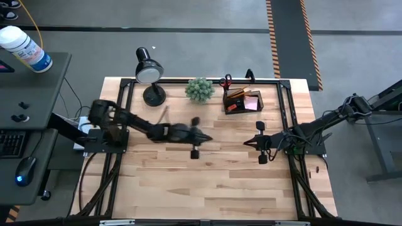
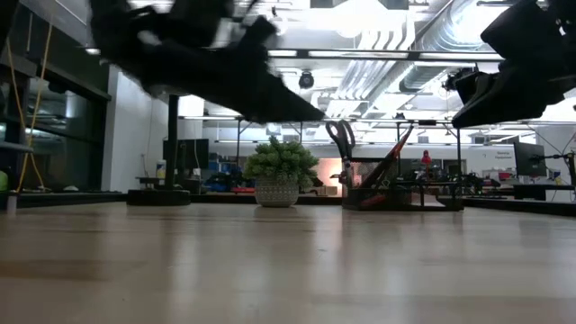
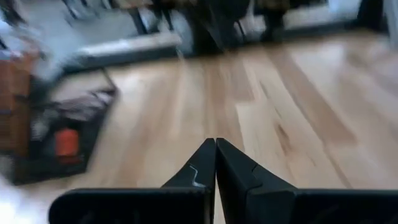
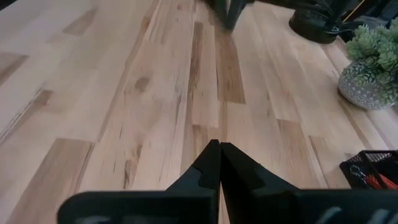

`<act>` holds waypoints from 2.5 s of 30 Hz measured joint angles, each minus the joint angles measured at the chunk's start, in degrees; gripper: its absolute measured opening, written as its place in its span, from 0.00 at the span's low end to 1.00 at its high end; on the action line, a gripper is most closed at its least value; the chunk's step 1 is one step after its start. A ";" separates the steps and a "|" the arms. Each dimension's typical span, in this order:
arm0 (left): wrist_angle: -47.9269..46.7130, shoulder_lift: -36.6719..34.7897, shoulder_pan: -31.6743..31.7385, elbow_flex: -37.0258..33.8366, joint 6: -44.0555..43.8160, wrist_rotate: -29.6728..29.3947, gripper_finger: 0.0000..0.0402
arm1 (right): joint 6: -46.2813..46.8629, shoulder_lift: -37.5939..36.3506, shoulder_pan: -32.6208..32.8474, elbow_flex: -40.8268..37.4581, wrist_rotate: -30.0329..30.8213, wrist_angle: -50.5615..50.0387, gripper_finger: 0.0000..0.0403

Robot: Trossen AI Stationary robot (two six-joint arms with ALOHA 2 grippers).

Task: Pick and place office supplies into organizer
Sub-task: Return To Home Position

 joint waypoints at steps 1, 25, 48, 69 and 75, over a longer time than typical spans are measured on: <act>4.34 -1.99 0.19 -3.32 -0.77 -0.19 0.00 | -0.02 0.00 0.00 0.01 0.00 0.08 0.00; 21.14 -38.92 4.30 -37.01 -1.95 7.33 0.00 | -0.16 0.00 -0.02 0.00 -0.15 0.92 0.00; 19.60 -53.73 4.32 -44.12 1.95 9.74 0.00 | -0.14 0.00 -0.02 0.00 -0.17 0.90 0.00; -20.49 -79.85 4.32 -44.11 6.57 6.70 0.00 | -0.13 0.00 -0.03 0.00 -0.22 0.87 0.00; -27.96 -85.55 4.32 -44.11 7.62 6.71 0.00 | -0.13 0.02 -0.03 0.00 -0.22 0.87 0.00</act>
